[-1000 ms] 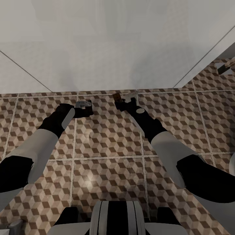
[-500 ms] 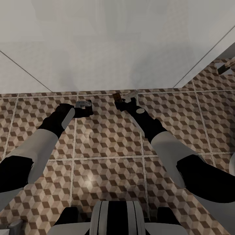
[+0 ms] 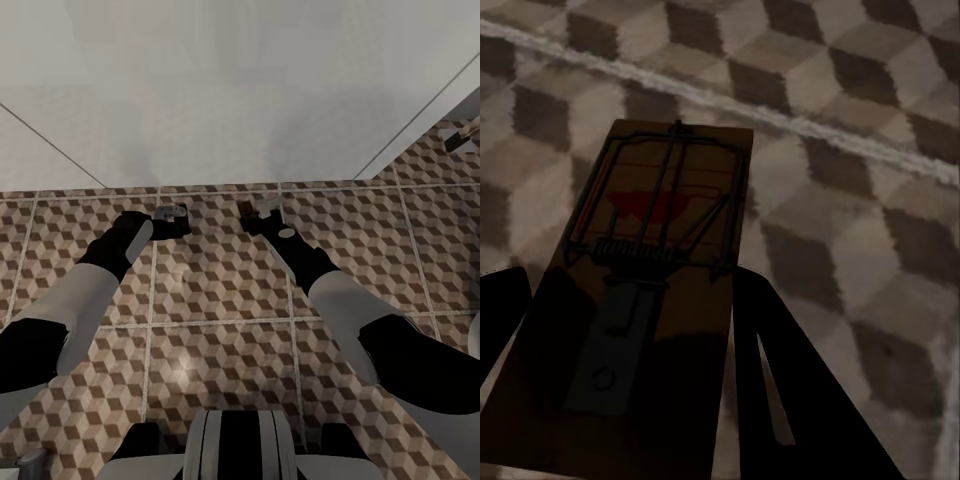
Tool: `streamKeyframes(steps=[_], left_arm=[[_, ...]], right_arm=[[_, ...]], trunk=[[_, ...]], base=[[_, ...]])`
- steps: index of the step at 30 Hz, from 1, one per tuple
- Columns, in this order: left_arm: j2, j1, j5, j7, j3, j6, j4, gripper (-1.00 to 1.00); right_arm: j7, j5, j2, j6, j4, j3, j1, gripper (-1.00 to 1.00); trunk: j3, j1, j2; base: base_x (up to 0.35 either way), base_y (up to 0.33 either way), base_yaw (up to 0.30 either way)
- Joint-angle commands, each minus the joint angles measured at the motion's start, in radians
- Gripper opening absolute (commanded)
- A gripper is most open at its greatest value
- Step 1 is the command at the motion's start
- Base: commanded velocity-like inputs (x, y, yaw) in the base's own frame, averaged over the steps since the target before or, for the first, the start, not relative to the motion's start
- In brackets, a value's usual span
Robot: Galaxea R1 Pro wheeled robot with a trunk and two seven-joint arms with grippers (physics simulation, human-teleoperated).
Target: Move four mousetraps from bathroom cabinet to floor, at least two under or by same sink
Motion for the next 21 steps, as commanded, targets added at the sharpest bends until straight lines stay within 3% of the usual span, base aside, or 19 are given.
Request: streamKeyframes(steps=[1, 21], left_arm=[[0.001, 0.0, -0.002, 0.001, -0.005, 0.003, -0.002, -1.0], [0.002, -0.001, -0.002, 0.004, -0.005, 0.004, -0.026, -1.0]], right_arm=[[0.004, 0.001, 0.0, 0.006, 0.003, 0.0, 0.0, -1.0], [0.003, 0.001, 0.0, 0.006, 0.01, 0.0, 0.0, -1.0]], trunk=[[0.0, 0.0, 0.0], [0.0, 0.0, 0.0]], base=[[0.0, 0.0, 0.0], [0.0, 0.0, 0.0]])
